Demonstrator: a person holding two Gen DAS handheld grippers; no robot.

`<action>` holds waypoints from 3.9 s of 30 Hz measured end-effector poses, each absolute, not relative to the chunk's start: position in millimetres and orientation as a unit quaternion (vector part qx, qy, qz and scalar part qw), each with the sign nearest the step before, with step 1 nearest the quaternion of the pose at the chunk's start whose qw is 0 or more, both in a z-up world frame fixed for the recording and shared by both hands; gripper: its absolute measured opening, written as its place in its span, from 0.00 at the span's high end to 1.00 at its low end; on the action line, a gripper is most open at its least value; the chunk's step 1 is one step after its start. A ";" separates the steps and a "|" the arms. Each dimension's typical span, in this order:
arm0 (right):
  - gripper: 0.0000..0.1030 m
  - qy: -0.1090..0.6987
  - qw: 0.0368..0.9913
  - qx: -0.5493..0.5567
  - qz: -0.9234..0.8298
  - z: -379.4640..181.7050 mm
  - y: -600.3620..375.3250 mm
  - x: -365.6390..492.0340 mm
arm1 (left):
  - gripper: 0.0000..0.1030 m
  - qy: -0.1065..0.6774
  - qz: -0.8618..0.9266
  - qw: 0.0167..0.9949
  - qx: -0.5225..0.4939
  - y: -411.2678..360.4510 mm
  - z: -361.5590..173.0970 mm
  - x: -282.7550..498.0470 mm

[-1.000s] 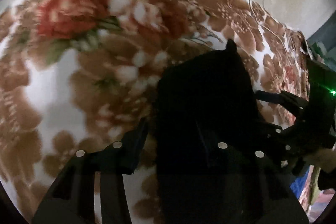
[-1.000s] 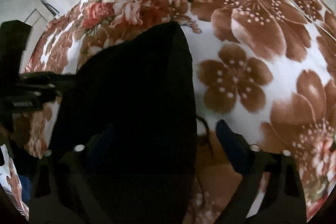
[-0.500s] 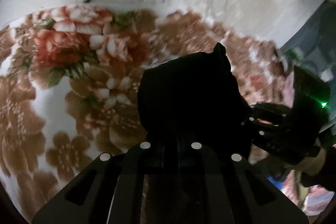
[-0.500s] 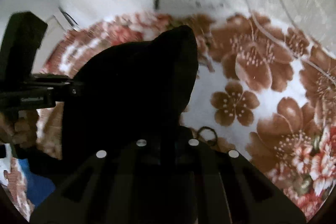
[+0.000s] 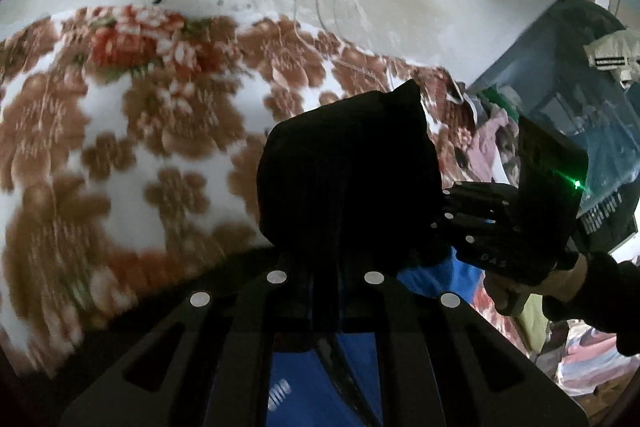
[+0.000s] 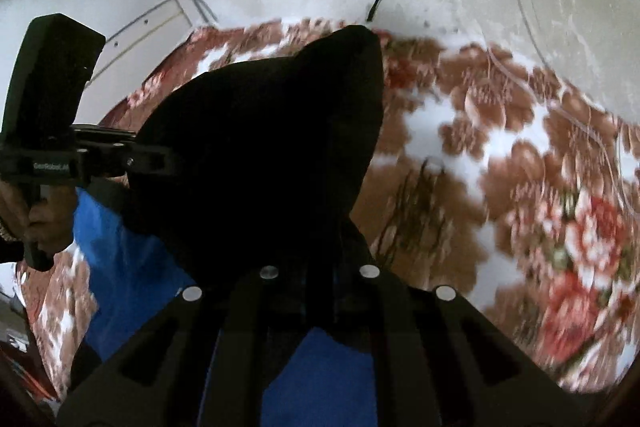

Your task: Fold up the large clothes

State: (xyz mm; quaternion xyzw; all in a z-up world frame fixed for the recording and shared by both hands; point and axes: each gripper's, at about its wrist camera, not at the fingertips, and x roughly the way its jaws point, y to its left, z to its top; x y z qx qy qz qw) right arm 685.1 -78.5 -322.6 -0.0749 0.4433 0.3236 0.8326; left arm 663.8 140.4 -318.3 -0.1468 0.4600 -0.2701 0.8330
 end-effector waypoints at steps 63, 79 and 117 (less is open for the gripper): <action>0.08 0.519 0.819 -0.090 0.229 -409.7 -48.3 467.1 | 0.16 0.475 -0.131 0.869 -0.039 187.0 -394.4 440.6; 0.08 0.498 0.808 -0.146 0.279 -407.1 147.3 402.3 | 0.15 0.437 0.132 0.848 -0.268 523.1 -412.1 259.9; 0.05 0.550 0.788 -0.055 0.269 -476.4 241.1 422.0 | 0.92 0.298 0.011 0.922 -0.248 554.4 -259.7 368.3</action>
